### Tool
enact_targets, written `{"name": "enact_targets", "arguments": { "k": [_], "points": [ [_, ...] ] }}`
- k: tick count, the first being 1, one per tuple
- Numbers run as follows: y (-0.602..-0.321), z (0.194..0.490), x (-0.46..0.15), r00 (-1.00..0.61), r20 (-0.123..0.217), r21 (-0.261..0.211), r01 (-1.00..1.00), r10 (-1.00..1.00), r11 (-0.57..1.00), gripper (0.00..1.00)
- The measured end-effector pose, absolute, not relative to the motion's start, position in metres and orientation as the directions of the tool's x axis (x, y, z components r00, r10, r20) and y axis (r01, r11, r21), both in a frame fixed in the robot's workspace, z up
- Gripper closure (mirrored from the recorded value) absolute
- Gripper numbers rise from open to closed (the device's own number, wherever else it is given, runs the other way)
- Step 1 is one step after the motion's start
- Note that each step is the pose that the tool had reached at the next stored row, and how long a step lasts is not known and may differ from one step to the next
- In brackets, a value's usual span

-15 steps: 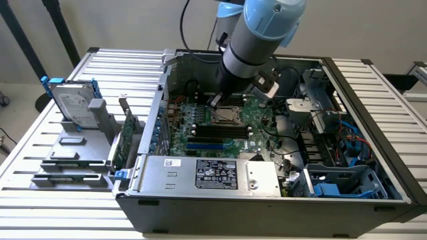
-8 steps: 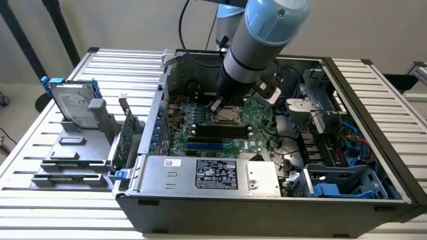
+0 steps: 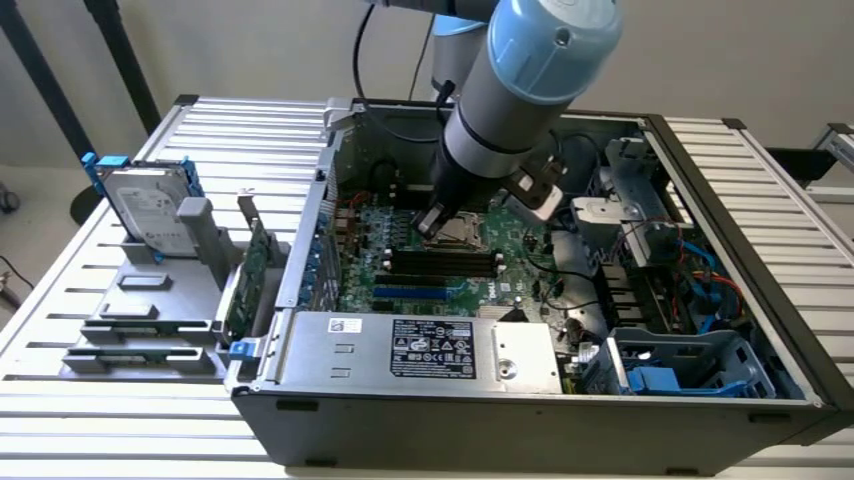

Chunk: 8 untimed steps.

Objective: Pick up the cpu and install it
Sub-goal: 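Install the second cpu locking lever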

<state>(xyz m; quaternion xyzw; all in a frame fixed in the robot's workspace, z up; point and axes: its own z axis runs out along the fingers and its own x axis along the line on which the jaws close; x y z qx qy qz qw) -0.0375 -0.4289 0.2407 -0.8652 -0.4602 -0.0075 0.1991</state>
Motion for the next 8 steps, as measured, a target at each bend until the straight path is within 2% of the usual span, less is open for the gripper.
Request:
{"name": "enact_targets", "arguments": {
  "k": [8],
  "points": [
    [-0.429, 0.228, -0.05, 0.575, 0.2, -0.334, 0.801, 0.793, -0.497, 0.89]
  ]
}}
